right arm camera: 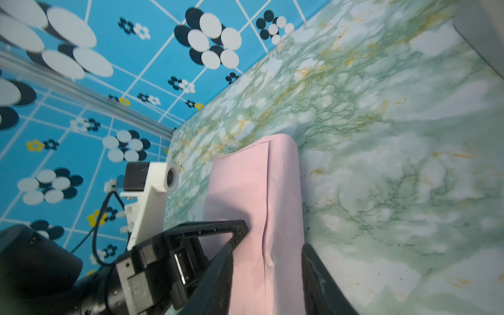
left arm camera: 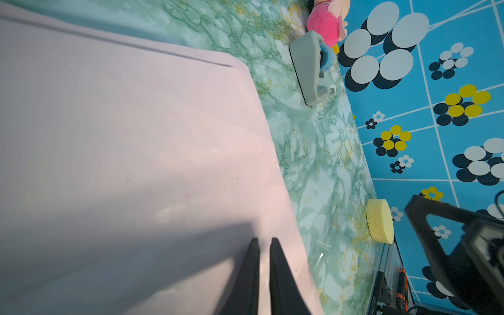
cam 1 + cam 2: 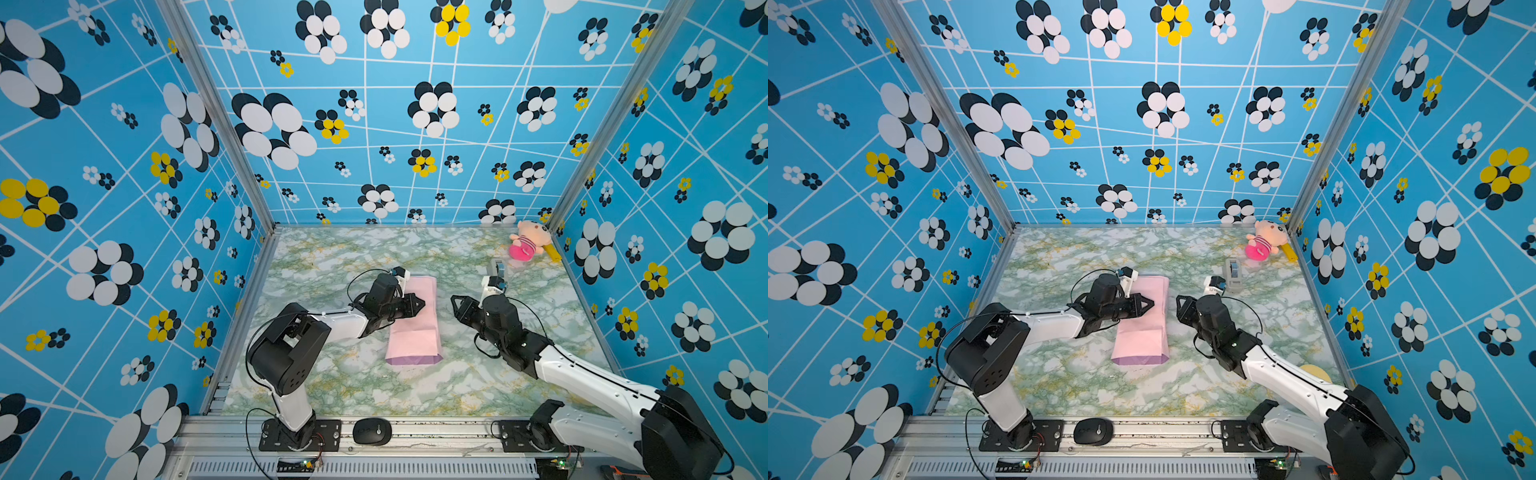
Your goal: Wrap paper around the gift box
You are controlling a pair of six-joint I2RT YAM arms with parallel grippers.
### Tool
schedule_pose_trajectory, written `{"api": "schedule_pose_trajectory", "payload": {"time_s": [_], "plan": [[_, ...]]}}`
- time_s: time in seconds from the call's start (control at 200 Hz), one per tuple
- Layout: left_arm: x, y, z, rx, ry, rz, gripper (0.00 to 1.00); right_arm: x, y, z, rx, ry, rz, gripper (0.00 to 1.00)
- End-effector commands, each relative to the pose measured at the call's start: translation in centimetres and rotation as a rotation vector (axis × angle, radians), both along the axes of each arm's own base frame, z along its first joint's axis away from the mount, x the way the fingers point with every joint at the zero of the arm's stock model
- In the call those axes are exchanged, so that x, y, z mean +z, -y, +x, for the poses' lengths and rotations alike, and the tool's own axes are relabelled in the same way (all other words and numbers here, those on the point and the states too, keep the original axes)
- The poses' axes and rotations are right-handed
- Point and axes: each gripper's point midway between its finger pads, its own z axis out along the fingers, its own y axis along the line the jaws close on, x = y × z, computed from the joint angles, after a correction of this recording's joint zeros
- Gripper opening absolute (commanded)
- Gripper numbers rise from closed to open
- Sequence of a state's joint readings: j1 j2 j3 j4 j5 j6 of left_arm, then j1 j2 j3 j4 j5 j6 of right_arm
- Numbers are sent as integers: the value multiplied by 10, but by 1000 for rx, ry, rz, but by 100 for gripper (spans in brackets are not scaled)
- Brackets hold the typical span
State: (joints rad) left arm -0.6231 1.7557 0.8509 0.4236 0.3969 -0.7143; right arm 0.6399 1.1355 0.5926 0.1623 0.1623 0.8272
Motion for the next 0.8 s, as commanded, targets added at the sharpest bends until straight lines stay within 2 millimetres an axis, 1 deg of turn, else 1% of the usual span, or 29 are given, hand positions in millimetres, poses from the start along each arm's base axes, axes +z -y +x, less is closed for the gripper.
{"api": "schedule_pose_trajectory", "payload": {"time_s": [0.0, 0.085, 0.165, 0.3, 0.41, 0.535, 0.795], "plan": [[-79, -41, -28, 57, -210, 213, 13, -10, -23, -11, 246, -69, -183, 42], [-78, -41, -28, 56, -210, 214, 13, -15, -36, -10, 356, -127, -274, 41], [-78, -42, -28, 58, -208, 217, 13, -25, -41, -12, 423, -189, -340, 41], [-78, -42, -28, 60, -210, 218, 13, -36, -47, -16, 521, -253, -408, 42], [-79, -42, -29, 58, -213, 218, 13, -45, -50, -19, 593, -296, -460, 40], [-79, -42, -28, 61, -210, 219, 13, -50, -51, -19, 632, -309, -499, 39], [-80, -42, -28, 63, -214, 220, 13, -53, -57, -6, 657, -288, -544, 35]]}}
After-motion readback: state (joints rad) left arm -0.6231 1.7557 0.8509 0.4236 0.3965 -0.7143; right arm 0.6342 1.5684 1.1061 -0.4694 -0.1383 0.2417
